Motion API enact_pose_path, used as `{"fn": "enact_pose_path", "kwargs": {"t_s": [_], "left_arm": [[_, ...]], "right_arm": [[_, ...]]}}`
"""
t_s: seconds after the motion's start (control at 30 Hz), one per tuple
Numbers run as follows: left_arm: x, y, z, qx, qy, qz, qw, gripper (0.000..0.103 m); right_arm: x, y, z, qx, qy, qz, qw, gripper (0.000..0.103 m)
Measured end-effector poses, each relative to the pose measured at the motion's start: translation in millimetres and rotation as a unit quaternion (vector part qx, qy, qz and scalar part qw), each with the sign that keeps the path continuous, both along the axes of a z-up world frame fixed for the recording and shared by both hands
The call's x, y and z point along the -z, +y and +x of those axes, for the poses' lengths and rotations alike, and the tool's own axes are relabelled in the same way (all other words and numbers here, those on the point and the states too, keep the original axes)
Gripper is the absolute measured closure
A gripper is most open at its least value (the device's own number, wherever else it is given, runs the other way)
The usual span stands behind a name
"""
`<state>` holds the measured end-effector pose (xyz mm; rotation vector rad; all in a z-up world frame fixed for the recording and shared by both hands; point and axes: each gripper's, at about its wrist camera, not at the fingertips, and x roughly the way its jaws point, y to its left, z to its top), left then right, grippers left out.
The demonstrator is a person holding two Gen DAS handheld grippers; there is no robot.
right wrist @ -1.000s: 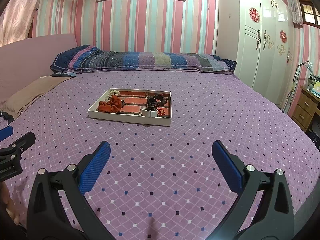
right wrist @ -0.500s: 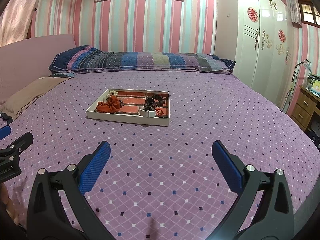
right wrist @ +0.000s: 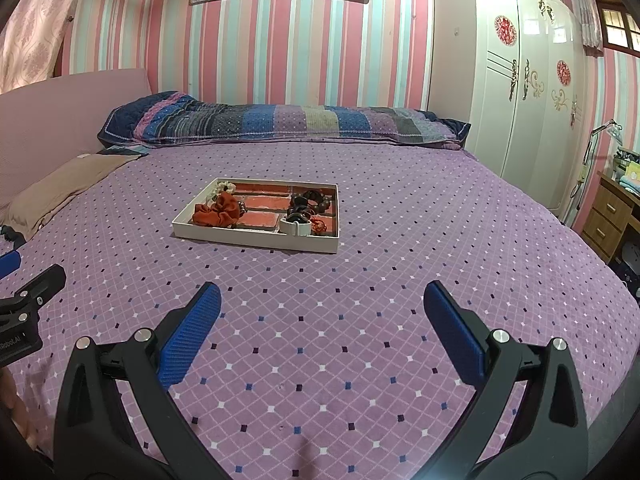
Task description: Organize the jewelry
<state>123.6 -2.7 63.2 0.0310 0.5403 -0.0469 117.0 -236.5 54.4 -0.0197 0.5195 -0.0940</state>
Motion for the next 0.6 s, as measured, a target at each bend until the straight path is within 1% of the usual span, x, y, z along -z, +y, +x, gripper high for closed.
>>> {"fn": "enact_pose_path", "kwargs": {"t_s": [0.37, 0.6], "left_arm": [[1.0, -3.3, -0.4, -0.005, -0.004, 0.01, 0.9999, 0.005], [1.3, -0.9, 1.1, -0.007, 0.0, 0.006, 1.0, 0.005]], "right_arm": [[1.7, -0.2, 0.7, -0.001, 0.002, 0.001, 1.0, 0.004], [2.5, -0.2, 1.3, -0.001, 0.004, 0.002, 1.0, 0.004]]}}
